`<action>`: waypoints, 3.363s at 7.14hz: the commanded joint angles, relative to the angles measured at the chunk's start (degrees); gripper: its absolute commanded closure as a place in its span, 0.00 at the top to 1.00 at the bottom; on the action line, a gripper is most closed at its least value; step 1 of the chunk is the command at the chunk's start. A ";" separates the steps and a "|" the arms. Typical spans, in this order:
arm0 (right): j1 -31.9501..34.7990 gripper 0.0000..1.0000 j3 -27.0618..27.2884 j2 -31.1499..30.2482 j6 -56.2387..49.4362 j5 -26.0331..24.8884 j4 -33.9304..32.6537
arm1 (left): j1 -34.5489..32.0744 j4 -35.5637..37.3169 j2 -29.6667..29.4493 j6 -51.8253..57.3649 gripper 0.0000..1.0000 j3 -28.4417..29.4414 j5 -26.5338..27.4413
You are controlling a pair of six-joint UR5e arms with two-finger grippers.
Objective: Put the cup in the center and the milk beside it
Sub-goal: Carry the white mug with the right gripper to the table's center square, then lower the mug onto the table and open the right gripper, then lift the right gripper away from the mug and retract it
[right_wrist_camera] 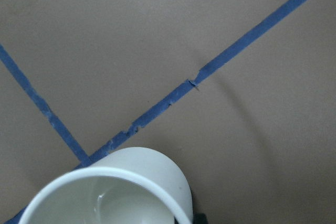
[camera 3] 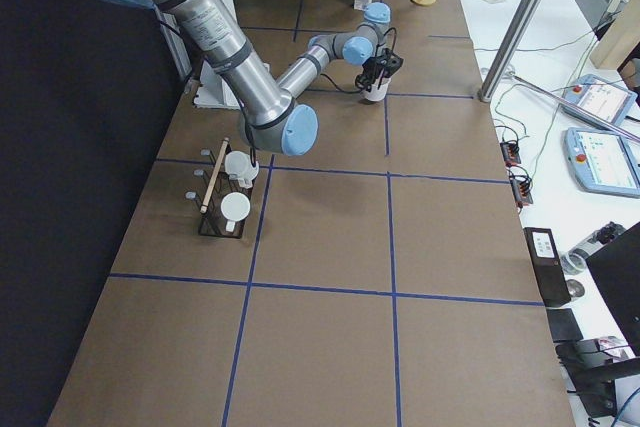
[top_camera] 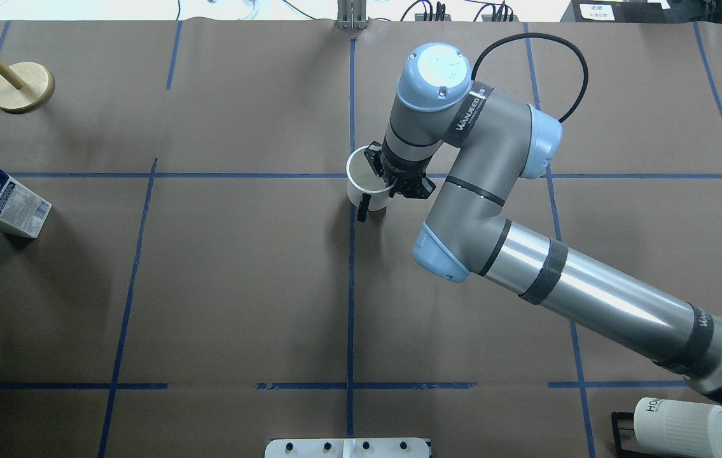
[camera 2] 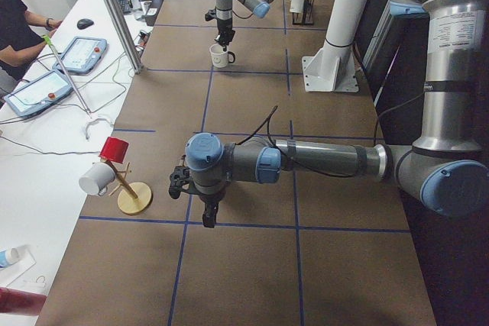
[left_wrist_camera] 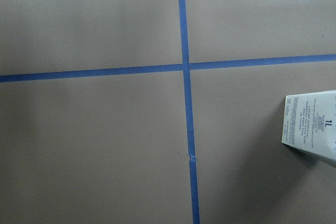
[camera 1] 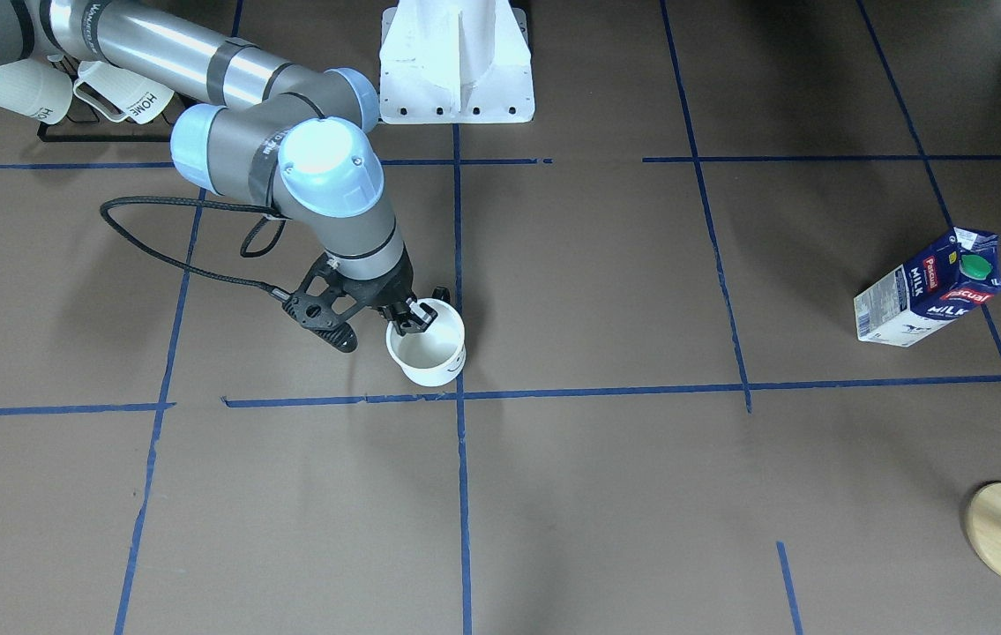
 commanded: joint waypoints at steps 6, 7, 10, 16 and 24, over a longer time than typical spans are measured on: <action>-1.37 1.00 0.63 -0.54 0.19 -1.82 -0.43 | 0.00 0.00 -0.24 0.00 1.00 -0.04 0.15; -1.37 1.00 1.07 -0.54 0.19 -1.92 -0.43 | 0.00 0.09 -0.24 0.00 1.00 -0.04 0.15; -1.28 1.00 5.37 -1.77 -0.16 -1.75 -2.96 | 0.00 0.09 -0.33 0.00 1.00 -0.74 -0.02; 5.90 1.00 20.99 -9.30 -16.18 -0.78 -12.29 | 5.57 3.80 -1.12 -14.54 1.00 -18.06 -0.20; 17.87 1.00 33.49 -26.10 -35.39 8.63 -12.30 | 18.11 -12.92 -3.66 -29.01 1.00 -7.88 3.75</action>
